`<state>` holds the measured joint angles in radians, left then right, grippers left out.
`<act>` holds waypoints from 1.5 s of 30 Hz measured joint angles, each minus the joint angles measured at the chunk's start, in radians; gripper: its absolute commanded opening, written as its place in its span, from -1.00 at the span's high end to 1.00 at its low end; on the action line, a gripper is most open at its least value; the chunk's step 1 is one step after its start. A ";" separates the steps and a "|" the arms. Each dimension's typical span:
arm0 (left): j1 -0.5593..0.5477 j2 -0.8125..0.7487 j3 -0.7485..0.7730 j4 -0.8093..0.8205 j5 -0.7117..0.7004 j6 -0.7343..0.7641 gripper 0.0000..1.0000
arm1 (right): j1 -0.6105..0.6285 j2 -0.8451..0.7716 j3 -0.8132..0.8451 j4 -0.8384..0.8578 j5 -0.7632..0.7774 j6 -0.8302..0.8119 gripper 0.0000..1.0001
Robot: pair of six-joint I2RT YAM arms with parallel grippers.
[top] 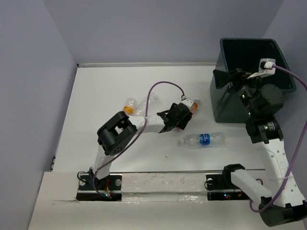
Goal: Put the plastic bottles in the bin
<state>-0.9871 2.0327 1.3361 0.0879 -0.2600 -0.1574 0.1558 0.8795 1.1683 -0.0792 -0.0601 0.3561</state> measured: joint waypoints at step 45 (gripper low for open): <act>-0.085 -0.624 -0.514 0.445 0.395 0.009 -0.98 | 0.139 0.231 0.382 -0.056 0.422 -0.205 0.90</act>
<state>-1.0721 1.4090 0.8219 0.5327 0.1349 -0.1486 0.2951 1.1107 1.5501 -0.1356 0.3622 0.1513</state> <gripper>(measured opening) 0.989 0.537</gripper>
